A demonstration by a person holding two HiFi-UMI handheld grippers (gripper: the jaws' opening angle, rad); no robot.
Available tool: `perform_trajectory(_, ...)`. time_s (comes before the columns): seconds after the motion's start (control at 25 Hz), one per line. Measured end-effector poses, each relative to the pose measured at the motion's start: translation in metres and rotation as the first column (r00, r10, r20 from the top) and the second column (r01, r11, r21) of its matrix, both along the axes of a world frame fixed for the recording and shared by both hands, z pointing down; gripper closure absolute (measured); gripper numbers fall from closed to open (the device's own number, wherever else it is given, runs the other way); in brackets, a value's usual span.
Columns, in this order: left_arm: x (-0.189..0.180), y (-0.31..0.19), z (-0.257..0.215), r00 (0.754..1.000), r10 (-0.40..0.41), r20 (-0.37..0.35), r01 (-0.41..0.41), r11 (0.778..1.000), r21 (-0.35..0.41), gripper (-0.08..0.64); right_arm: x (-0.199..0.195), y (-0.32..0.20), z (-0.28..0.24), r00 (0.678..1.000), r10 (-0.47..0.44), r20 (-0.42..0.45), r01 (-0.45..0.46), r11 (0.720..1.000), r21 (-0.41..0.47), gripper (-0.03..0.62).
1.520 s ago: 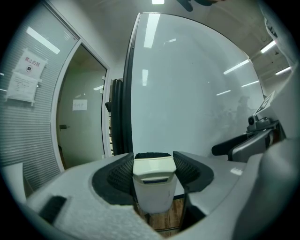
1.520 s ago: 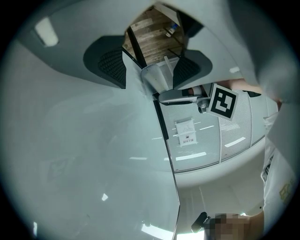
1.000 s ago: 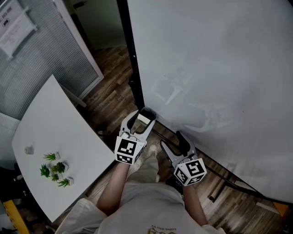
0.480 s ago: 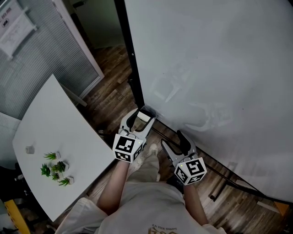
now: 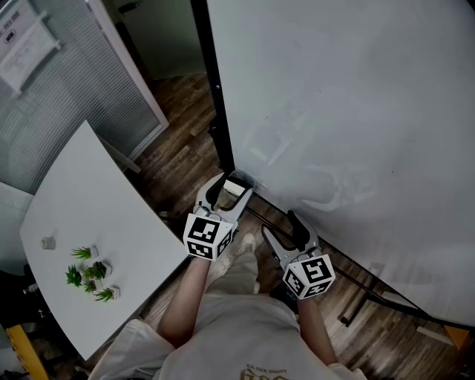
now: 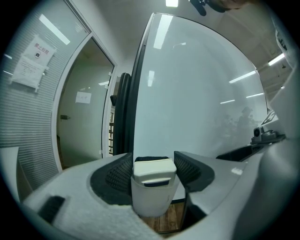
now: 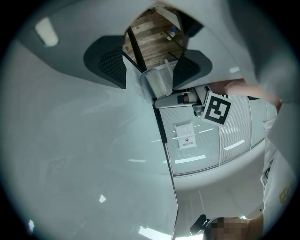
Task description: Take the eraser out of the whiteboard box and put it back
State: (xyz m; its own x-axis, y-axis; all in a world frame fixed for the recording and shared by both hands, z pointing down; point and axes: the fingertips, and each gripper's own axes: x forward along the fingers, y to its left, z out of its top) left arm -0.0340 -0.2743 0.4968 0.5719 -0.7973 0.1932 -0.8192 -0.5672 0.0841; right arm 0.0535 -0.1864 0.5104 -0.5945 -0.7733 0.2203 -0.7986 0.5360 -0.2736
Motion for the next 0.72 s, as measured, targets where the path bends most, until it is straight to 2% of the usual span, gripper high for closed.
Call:
perform_trajectory(0.44, -0.010, 0.006, -0.018, 0.999, -0.022, -0.048, 0.024, 0.999, 0.030, 0.282, -0.003, 0.006, -0.008, 1.000, 0.002, -0.012, -0.002, 1.000, 0.026, 0.278)
perform_trajectory(0.72, -0.015, 0.021, -0.022, 1.000, -0.026, 0.004, 0.026, 0.999, 0.041, 0.284, -0.002, 0.013, -0.016, 1.000, 0.018, -0.017, -0.017, 0.999, 0.044, 0.278)
